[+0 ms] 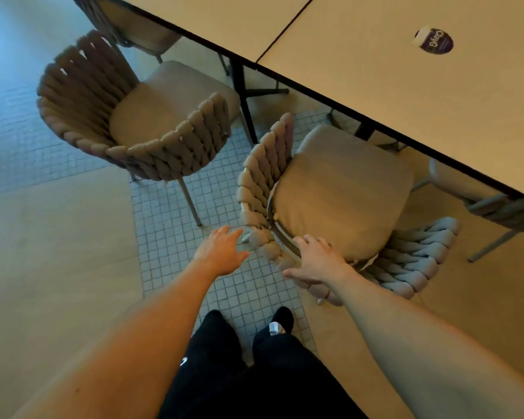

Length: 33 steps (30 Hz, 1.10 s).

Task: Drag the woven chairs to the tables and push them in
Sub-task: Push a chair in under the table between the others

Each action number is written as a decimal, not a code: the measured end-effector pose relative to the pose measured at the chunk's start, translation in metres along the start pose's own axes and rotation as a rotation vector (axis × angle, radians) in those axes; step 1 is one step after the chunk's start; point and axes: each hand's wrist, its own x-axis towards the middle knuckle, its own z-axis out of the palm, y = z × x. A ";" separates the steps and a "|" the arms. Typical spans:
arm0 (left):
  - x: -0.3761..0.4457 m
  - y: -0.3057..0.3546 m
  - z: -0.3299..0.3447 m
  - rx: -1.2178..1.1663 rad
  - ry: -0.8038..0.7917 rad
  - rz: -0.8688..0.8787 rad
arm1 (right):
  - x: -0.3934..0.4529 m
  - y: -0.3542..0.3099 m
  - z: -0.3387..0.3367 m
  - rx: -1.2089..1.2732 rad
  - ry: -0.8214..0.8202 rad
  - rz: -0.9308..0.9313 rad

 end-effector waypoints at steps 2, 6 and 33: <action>-0.009 -0.013 -0.002 -0.030 0.028 -0.043 | 0.008 -0.014 -0.006 -0.034 -0.015 -0.042; -0.027 -0.042 -0.007 -0.109 0.057 -0.140 | 0.020 -0.047 -0.018 -0.109 -0.016 -0.125; -0.078 -0.308 -0.083 -0.281 0.168 -0.402 | 0.119 -0.348 -0.063 -0.316 0.018 -0.296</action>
